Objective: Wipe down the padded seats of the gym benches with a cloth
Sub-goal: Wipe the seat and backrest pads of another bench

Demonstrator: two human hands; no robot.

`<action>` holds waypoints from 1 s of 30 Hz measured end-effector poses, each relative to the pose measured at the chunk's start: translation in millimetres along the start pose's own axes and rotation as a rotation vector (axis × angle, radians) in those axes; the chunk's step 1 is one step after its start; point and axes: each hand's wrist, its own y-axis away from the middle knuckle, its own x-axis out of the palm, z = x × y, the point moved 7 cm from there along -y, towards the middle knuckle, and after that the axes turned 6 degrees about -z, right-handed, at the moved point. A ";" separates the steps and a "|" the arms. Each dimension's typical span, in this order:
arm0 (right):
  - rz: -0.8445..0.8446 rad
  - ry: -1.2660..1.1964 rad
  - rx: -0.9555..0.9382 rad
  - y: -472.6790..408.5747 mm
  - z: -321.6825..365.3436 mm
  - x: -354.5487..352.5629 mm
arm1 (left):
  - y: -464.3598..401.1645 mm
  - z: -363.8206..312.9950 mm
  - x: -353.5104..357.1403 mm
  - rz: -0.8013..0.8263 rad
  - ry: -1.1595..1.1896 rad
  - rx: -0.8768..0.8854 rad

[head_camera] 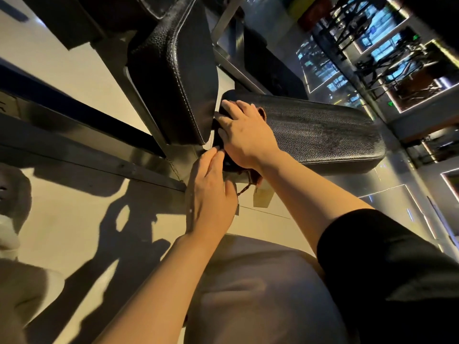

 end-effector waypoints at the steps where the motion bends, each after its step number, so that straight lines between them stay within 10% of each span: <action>1: 0.003 -0.014 0.009 1.5 -2.9 -0.1 | -0.4 -3.1 1.0 0.003 0.018 0.008; 16: -0.087 0.131 0.488 102.4 -191.0 -51.6 | 9.3 -50.6 31.2 -0.026 0.113 0.261; 30: 0.002 0.055 0.192 21.3 -36.6 -5.6 | -6.8 -9.0 0.3 -0.055 0.058 0.060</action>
